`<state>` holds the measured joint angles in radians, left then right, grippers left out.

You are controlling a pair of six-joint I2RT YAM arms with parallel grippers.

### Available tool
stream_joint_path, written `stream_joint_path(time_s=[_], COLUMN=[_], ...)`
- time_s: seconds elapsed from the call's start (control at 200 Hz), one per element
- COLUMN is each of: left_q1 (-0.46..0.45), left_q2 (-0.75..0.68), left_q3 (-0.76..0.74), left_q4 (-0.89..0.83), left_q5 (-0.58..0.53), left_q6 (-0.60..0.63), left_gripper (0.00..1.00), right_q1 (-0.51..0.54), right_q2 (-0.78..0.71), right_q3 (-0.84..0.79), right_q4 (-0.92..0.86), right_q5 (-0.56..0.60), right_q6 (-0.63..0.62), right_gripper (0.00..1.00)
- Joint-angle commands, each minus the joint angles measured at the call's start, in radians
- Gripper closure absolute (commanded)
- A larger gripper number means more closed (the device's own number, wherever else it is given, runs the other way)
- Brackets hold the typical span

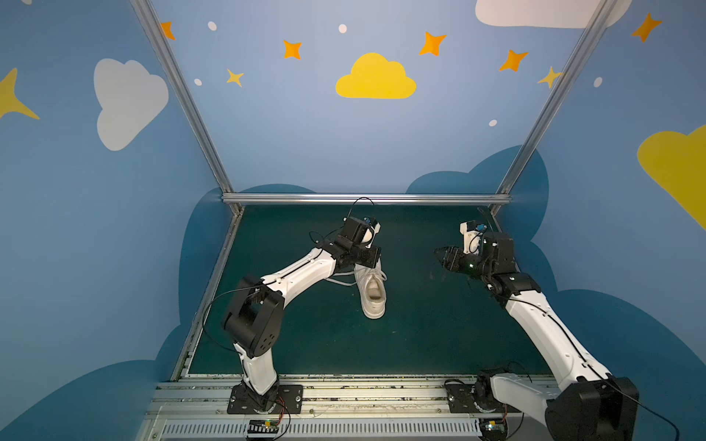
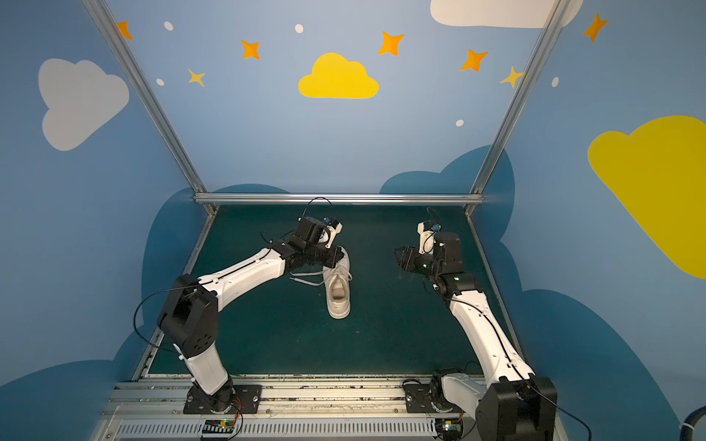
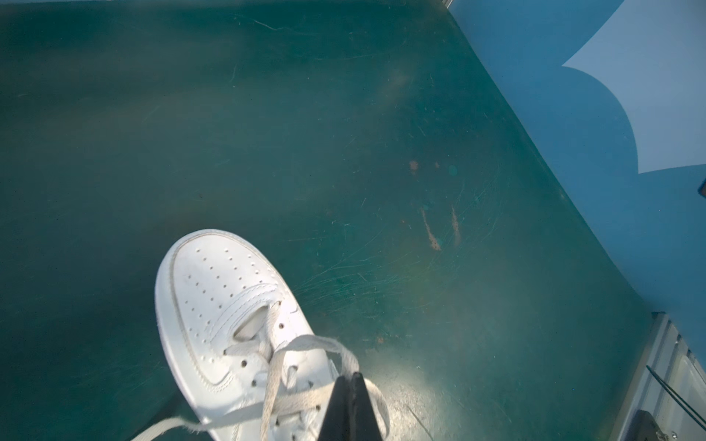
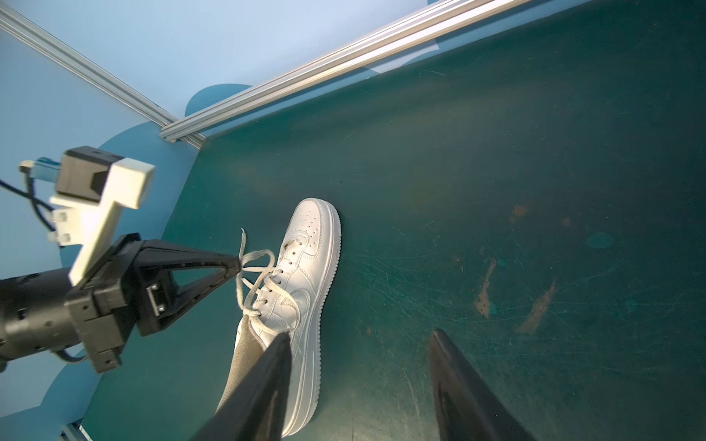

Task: Tie the shoes

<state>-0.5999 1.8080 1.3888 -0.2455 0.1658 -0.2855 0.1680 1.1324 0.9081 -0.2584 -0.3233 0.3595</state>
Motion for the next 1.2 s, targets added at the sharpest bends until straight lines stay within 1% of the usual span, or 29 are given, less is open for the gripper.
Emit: stream_joint_path(time_s=[0.0,0.315,0.471,0.586,0.691,0.836,1.191], left_q1=[-0.008,-0.01,-0.01,-0.012,-0.017,-0.02,-0.021], left_q2=[0.015,0.07,0.125,0.129,0.116,0.097,0.052], left_q3=[0.03,0.039,0.06,0.059,0.052,0.054,0.094], left_q4=[0.02,0.063,0.039,0.036,0.029,0.016,-0.019], left_q5=[0.024,0.024,0.046,0.06,0.052,0.046,0.029], left_q6=[-0.011,-0.022,-0.026,-0.03,-0.021,-0.008,0.033], left_gripper=[0.97,0.97,0.96,0.92,0.86,0.81,0.58], right_q1=[-0.005,-0.011,-0.013,-0.012,-0.014,-0.015,-0.014], right_q2=[-0.021,-0.019,-0.02,-0.025,-0.028,-0.023,-0.005], right_q3=[-0.013,-0.014,-0.017,-0.023,-0.032,-0.032,-0.032], right_q4=[0.004,0.002,-0.001,-0.002,0.003,0.01,0.015], right_q5=[-0.01,-0.016,-0.018,-0.018,-0.018,-0.02,-0.052], right_q6=[-0.009,-0.009,-0.005,-0.004,-0.003,0.002,0.019], right_gripper=[0.42,0.42,0.42,0.42,0.42,0.42,0.42])
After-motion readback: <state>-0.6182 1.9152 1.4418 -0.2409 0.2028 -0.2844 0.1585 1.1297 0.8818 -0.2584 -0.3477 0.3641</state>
